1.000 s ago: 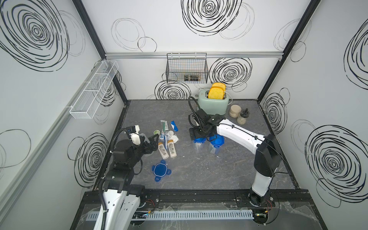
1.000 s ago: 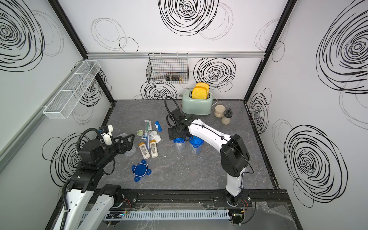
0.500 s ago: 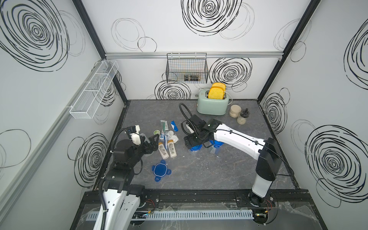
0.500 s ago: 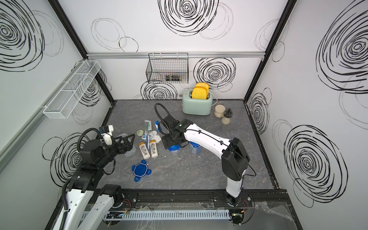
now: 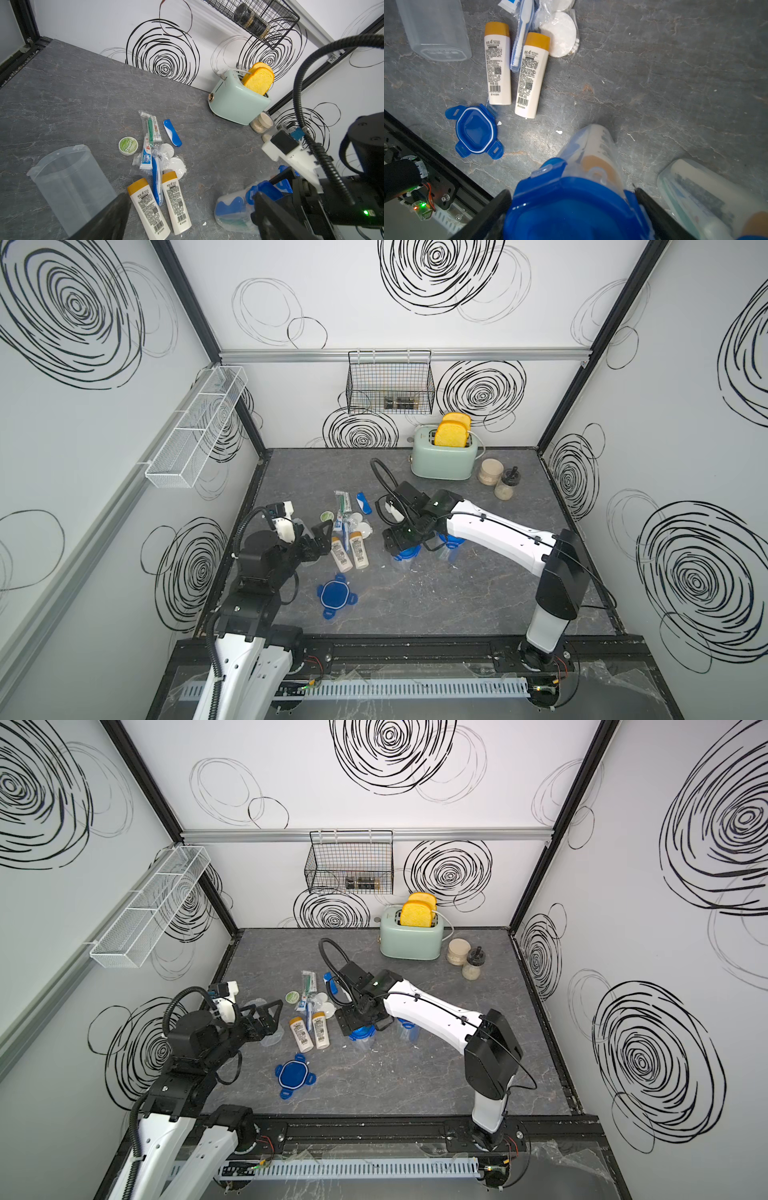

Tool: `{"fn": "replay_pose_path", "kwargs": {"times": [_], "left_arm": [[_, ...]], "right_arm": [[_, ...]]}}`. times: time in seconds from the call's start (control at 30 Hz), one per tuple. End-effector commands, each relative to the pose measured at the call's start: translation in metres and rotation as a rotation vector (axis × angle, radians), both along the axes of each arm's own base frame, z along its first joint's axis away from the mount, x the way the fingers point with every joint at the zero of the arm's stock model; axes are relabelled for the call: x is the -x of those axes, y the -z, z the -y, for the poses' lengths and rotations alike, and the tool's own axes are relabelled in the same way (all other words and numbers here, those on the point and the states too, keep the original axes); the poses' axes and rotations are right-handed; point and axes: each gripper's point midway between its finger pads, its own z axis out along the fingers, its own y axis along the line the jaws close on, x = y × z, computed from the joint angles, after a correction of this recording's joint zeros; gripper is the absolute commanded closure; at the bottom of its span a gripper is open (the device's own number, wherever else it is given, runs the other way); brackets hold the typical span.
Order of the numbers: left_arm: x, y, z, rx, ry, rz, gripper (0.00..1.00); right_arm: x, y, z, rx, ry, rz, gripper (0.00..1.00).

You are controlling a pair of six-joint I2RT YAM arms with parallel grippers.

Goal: Take out toiletry kits
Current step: Move the container to the center of the board.

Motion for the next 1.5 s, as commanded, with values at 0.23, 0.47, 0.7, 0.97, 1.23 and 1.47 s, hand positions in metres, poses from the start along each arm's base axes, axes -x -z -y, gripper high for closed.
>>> {"fn": "replay_pose_path", "kwargs": {"times": [0.23, 0.47, 0.7, 0.97, 1.23, 1.47], "left_arm": [[-0.003, -0.003, 0.003, -0.008, 0.007, 0.026, 0.04], [-0.004, -0.002, 0.003, -0.007, 0.009, 0.019, 0.04], [-0.005, -0.001, 0.005, -0.009, 0.018, 0.019, 0.04], [-0.004, -0.002, 0.007, -0.008, 0.032, 0.021, 0.04], [0.002, -0.015, 0.021, -0.008, 0.127, 0.058, 0.04], [0.008, -0.031, 0.061, 0.112, 0.370, 0.084, 0.06]], "right_arm": [[0.006, -0.008, -0.016, -0.055, -0.089, -0.021, 0.12], [0.012, 0.006, -0.017, -0.026, -0.165, -0.054, 0.11], [0.014, 0.004, -0.021, -0.032, -0.214, -0.045, 0.02], [0.000, -0.011, -0.014, 0.015, -0.204, 0.032, 0.02], [-0.014, -0.085, 0.001, -0.116, -0.157, 0.191, 0.02], [-0.005, -0.136, 0.047, -0.341, -0.066, 0.397, 0.02]]}}
